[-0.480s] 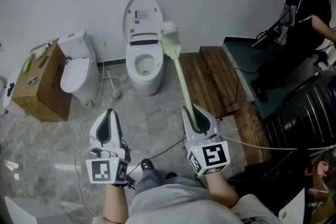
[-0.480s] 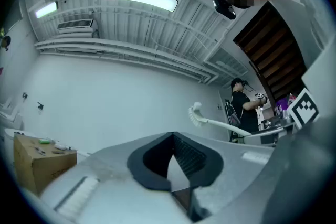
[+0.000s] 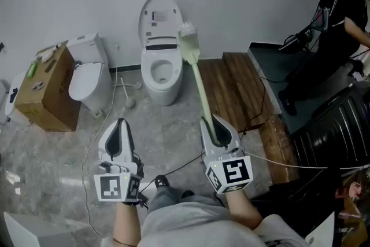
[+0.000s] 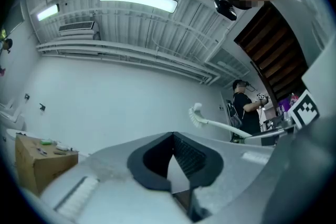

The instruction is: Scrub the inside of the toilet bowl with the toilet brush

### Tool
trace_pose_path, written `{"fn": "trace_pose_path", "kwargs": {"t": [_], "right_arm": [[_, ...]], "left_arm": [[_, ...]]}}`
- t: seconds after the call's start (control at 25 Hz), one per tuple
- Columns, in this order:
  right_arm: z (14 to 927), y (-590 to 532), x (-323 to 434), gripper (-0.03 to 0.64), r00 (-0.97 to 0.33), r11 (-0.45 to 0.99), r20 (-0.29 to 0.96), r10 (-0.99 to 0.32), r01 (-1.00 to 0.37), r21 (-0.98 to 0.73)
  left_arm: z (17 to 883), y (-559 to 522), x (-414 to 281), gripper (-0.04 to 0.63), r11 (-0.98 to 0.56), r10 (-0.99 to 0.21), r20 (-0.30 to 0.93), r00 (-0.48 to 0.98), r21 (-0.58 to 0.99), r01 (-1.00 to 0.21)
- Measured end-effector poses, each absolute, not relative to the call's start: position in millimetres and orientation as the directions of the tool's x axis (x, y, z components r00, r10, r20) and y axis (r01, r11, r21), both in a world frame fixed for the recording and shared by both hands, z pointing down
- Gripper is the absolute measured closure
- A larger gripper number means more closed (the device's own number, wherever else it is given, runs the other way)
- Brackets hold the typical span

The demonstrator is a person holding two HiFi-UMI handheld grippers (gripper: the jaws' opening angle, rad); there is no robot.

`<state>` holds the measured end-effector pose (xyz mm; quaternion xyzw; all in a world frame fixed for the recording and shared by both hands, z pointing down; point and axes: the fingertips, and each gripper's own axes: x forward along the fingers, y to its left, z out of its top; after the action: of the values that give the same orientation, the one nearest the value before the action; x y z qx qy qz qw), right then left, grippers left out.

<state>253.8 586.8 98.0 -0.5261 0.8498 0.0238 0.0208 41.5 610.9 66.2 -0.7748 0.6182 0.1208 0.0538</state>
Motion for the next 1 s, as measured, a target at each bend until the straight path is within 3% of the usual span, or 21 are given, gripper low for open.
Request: {"fn": "trace_pose_path", "kwargs": {"t": [0.52, 1.0], "right_arm": [[104.0, 575.0, 260.2, 0.540, -0.449, 0.448, -0.059, -0.892, -0.894, 0.018], [108.2, 494.5, 247.0, 0.540, -0.464, 0.467, -0.061, -0.884, -0.883, -0.050]], "left_arm": [[65.6, 600.4, 49.7, 0.591, -0.223, -0.943, -0.267, 0.201, 0.054, -0.973], [71.4, 516.2, 32.3, 0.591, -0.235, -0.944, -0.251, 0.214, 0.056, -0.970]]}}
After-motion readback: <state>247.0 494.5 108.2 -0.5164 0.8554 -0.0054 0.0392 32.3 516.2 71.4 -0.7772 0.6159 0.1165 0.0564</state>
